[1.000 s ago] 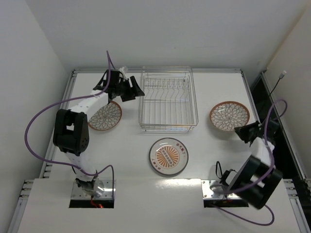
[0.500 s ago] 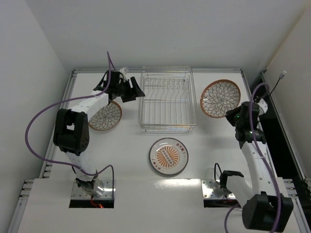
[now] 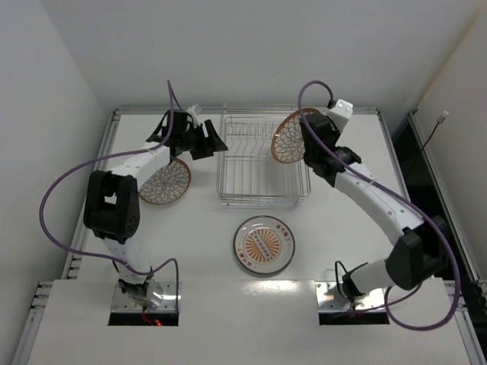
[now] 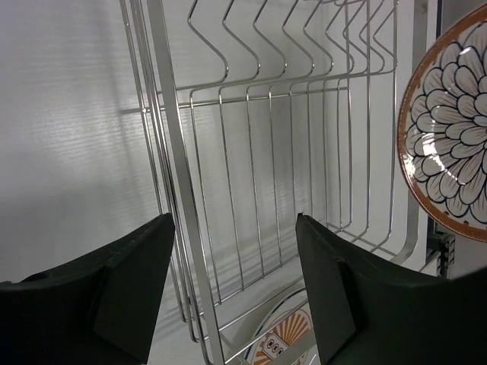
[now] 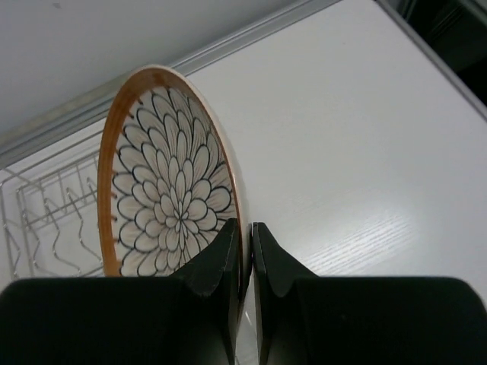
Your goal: Load the plates into the dish rack
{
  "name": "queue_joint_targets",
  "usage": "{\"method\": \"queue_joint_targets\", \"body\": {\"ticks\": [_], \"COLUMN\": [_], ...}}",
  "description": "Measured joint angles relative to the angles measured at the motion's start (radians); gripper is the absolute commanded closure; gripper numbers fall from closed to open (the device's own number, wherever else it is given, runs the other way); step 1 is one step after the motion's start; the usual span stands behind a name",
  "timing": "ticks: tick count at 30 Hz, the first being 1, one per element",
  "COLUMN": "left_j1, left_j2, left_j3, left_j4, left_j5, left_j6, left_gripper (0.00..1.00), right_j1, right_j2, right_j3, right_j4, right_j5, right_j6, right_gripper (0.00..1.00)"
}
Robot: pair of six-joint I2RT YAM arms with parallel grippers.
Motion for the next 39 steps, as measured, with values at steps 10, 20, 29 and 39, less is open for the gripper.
{"method": "queue_joint_targets", "body": {"ticks": [10,20,29,39], "left_j1": [0.0,0.0,0.0,0.0], "left_j2": [0.001,0.005,0.006,0.007], "left_j3": [-0.012,-0.012,-0.012,-0.013], "left_j4": [0.003,0.007,0.007,0.007], "left_j5": [0.011,0.019,0.024,0.026], "left_j6": [-0.014,-0.017,-0.017,-0.017], "left_gripper": [0.37,0.37,0.37,0.37], "right_j1": [0.047,0.066,0.073,0.079], "right_j2": [0.262,0.356,0.502,0.513], "right_j3": [0.192,0.231,0.247,0.225], "right_j4": [0.013,0.312,0.599,0.788], "right_j5": [0.273,0.357,0.341,0.261], "right_j6": [-0.163,-0.509,-0.817,-1.051], "right_gripper": [1.0,1.0,1.0,1.0]}}
